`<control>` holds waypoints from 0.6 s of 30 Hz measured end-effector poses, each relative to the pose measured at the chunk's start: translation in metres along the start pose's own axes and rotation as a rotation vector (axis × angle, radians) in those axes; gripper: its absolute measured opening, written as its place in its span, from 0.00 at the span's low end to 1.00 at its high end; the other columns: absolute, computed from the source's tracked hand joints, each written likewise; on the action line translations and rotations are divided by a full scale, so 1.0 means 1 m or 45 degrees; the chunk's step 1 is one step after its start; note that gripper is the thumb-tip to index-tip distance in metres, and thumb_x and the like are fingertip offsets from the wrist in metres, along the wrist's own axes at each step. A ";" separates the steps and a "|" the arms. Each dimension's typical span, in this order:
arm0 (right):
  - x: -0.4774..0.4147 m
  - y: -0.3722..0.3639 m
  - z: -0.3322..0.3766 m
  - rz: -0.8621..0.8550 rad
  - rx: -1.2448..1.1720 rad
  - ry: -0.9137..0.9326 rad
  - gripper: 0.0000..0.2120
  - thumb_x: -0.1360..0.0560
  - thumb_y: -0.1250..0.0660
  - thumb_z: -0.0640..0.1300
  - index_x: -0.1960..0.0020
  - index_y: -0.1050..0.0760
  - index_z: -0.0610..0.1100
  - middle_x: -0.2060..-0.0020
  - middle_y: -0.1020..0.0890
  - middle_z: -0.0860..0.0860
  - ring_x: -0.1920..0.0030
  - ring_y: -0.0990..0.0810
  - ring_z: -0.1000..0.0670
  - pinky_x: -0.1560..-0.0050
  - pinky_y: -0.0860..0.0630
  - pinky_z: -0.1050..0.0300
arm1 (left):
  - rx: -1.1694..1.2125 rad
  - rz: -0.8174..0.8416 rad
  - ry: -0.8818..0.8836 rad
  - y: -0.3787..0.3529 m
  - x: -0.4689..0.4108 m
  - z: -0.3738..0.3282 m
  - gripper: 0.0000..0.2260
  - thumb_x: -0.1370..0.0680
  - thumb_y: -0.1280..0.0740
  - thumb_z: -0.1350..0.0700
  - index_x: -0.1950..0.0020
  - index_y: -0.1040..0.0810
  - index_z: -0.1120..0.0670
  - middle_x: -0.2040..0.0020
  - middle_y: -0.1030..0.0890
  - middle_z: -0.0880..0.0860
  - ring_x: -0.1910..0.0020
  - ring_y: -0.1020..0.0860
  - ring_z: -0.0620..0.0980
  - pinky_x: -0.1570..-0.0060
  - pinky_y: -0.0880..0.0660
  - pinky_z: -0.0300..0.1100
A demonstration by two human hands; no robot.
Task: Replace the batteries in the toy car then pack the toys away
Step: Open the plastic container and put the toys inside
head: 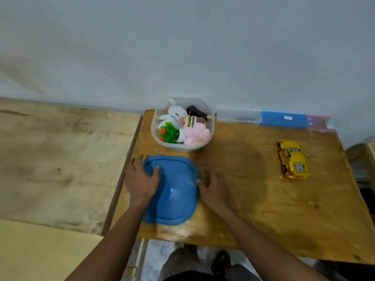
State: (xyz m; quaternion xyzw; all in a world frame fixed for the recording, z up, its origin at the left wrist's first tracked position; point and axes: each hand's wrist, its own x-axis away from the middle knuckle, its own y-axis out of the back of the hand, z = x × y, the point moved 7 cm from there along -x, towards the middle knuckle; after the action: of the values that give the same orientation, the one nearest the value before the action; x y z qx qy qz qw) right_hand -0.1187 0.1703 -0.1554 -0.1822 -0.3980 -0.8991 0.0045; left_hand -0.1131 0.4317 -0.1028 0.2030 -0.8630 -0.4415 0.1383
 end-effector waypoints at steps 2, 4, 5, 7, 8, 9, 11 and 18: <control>0.015 -0.017 -0.008 0.137 -0.058 0.005 0.24 0.25 0.33 0.55 0.32 0.26 0.47 0.36 0.24 0.43 0.38 0.24 0.42 0.41 0.26 0.51 | -0.043 0.108 0.198 -0.003 0.022 0.029 0.31 0.25 0.30 0.43 0.26 0.31 0.55 0.29 0.29 0.61 0.31 0.30 0.65 0.36 0.31 0.61; 0.027 -0.023 -0.004 0.193 -0.145 0.038 0.22 0.26 0.32 0.54 0.35 0.23 0.47 0.38 0.22 0.44 0.38 0.23 0.43 0.41 0.24 0.49 | -0.029 0.179 0.277 -0.005 0.041 0.048 0.33 0.27 0.31 0.39 0.27 0.30 0.55 0.30 0.27 0.61 0.32 0.28 0.65 0.37 0.29 0.61; 0.031 -0.024 -0.003 0.200 -0.188 0.051 0.19 0.27 0.31 0.51 0.38 0.21 0.45 0.41 0.19 0.45 0.41 0.21 0.43 0.43 0.24 0.50 | -0.008 0.192 0.282 -0.005 0.048 0.055 0.34 0.29 0.32 0.37 0.29 0.29 0.56 0.32 0.25 0.61 0.34 0.27 0.65 0.39 0.27 0.60; 0.036 -0.023 -0.001 0.189 -0.287 0.033 0.09 0.27 0.28 0.45 0.48 0.18 0.44 0.51 0.15 0.46 0.48 0.18 0.45 0.52 0.23 0.53 | 0.072 0.167 0.312 -0.001 0.061 0.061 0.34 0.29 0.30 0.40 0.29 0.29 0.57 0.34 0.23 0.61 0.35 0.26 0.64 0.39 0.26 0.58; 0.039 -0.021 -0.001 0.192 -0.333 0.009 0.05 0.27 0.28 0.43 0.51 0.19 0.45 0.55 0.16 0.47 0.51 0.18 0.45 0.55 0.24 0.54 | 0.145 0.153 0.348 0.002 0.067 0.062 0.32 0.27 0.28 0.45 0.27 0.30 0.58 0.33 0.23 0.61 0.34 0.26 0.63 0.38 0.27 0.57; 0.042 -0.020 -0.001 0.201 -0.366 -0.003 0.04 0.27 0.28 0.41 0.53 0.21 0.47 0.57 0.16 0.49 0.54 0.18 0.46 0.56 0.25 0.55 | 0.216 0.138 0.377 0.005 0.072 0.062 0.32 0.26 0.27 0.50 0.25 0.31 0.59 0.32 0.24 0.61 0.33 0.26 0.63 0.37 0.28 0.56; 0.049 -0.015 -0.001 0.201 -0.386 -0.003 0.07 0.26 0.29 0.40 0.52 0.24 0.50 0.58 0.18 0.51 0.56 0.19 0.48 0.56 0.24 0.55 | 0.305 0.113 0.408 0.010 0.081 0.062 0.32 0.24 0.27 0.54 0.23 0.34 0.58 0.31 0.24 0.60 0.33 0.25 0.62 0.36 0.28 0.56; 0.044 0.021 0.017 0.102 -0.554 0.161 0.13 0.26 0.30 0.39 0.53 0.24 0.57 0.56 0.17 0.56 0.52 0.18 0.52 0.51 0.21 0.53 | 0.515 -0.078 0.492 0.028 0.081 0.052 0.27 0.23 0.28 0.55 0.26 0.28 0.58 0.42 0.18 0.57 0.46 0.19 0.59 0.47 0.20 0.56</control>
State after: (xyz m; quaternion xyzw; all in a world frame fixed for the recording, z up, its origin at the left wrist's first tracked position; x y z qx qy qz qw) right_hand -0.1511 0.1737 -0.1152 -0.1376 -0.1860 -0.9725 0.0257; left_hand -0.2129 0.4449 -0.1050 0.3330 -0.8847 -0.2173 0.2433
